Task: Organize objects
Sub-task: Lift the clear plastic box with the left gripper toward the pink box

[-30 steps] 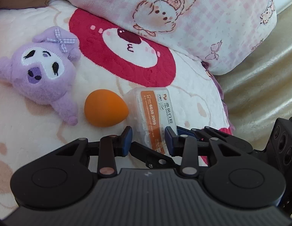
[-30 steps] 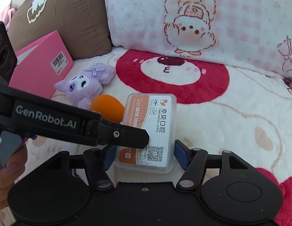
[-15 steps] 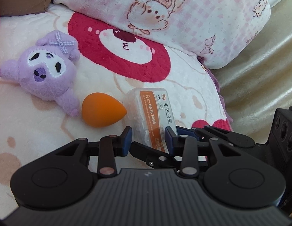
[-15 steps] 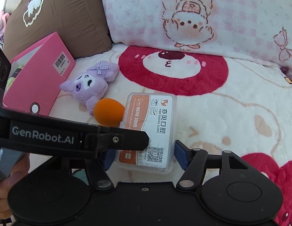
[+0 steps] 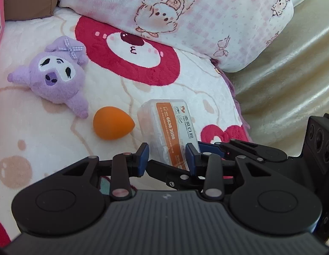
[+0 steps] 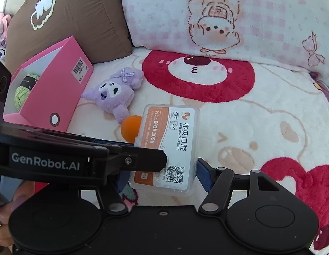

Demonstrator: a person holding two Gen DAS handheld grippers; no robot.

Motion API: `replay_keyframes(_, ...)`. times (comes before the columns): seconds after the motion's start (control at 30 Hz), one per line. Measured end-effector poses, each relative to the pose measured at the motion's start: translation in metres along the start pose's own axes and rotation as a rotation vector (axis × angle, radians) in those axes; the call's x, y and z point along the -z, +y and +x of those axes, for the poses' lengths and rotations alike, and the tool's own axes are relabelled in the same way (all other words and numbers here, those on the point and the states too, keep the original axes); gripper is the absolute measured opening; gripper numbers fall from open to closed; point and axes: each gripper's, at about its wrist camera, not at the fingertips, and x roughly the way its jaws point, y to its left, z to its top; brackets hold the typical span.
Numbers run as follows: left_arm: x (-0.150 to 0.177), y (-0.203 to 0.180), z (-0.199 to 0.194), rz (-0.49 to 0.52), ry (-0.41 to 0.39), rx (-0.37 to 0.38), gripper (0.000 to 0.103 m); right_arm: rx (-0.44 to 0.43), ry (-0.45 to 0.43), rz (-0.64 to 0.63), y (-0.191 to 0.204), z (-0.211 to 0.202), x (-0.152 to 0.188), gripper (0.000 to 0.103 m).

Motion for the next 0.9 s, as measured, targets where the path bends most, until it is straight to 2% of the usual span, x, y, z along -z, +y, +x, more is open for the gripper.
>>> replay_keyframes(0.13, 0.004, -0.004, -0.006, 0.002, 0.029, 0.004, 0.036, -0.008, 0.028, 0.013, 0.002, -0.008, 0.003, 0.069)
replay_keyframes(0.23, 0.009, -0.004, -0.014, -0.021, 0.052, 0.037, 0.034, -0.025, 0.047, 0.057, 0.003, -0.020, 0.008, 0.069)
replay_keyframes(0.57, 0.019, -0.018, -0.064, -0.006, 0.033, 0.066, 0.034, -0.050, -0.018, -0.012, 0.033, -0.064, 0.014, 0.069)
replay_keyframes(0.9, 0.036, -0.028, -0.116, 0.047, 0.016, -0.005, 0.034, -0.116, -0.009, -0.054, 0.066, -0.087, 0.019, 0.070)
